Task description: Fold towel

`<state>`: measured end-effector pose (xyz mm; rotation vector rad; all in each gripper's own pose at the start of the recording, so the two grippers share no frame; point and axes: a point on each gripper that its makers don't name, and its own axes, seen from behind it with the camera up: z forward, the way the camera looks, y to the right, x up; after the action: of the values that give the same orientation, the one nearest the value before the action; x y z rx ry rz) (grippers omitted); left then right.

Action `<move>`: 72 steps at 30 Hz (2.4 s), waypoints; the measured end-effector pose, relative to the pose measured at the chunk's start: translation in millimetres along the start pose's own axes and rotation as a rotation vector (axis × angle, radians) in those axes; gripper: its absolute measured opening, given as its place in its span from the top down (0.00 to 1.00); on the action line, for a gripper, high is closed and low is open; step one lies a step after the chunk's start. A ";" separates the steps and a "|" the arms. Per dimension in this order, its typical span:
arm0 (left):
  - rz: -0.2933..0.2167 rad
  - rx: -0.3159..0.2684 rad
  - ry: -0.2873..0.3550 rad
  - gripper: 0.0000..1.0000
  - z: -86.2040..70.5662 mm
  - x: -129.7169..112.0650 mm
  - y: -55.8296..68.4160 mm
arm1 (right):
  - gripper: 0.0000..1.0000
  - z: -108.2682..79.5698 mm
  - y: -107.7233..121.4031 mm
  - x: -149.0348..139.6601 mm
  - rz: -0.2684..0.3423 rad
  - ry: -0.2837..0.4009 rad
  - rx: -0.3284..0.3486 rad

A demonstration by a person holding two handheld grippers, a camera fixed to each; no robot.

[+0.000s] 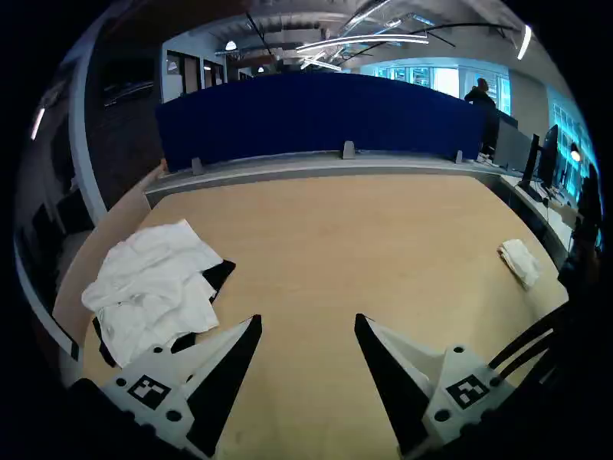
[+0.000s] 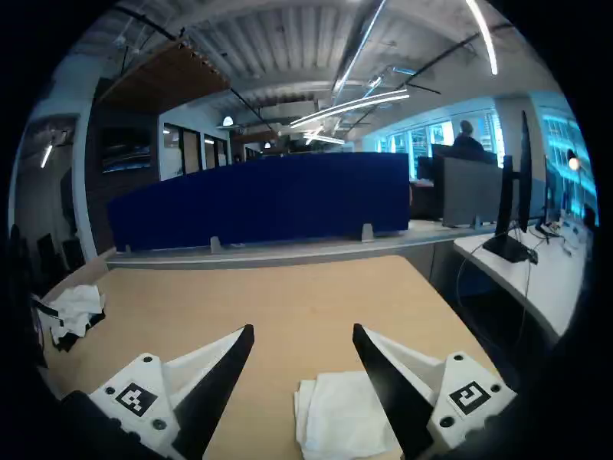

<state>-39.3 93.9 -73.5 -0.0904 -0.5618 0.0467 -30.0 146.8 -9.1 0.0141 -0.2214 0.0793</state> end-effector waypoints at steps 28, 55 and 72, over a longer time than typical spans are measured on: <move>-0.076 0.048 0.441 0.10 -22.6 104.7 -17.2 | 0.00 -0.4 -83.1 45.6 -0.135 0.144 -0.013; -0.073 0.054 0.519 0.11 -12.6 117.5 -22.1 | 0.00 10.6 -153.4 63.7 -0.090 0.180 0.004; -0.049 0.119 0.548 0.11 9.5 83.2 -39.2 | 0.00 -1.2 -156.1 69.7 -0.031 0.168 -0.009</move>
<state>26.7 61.3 -17.6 0.0276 -0.0128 0.0058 50.5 -3.4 4.2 0.0018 -0.0535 0.0481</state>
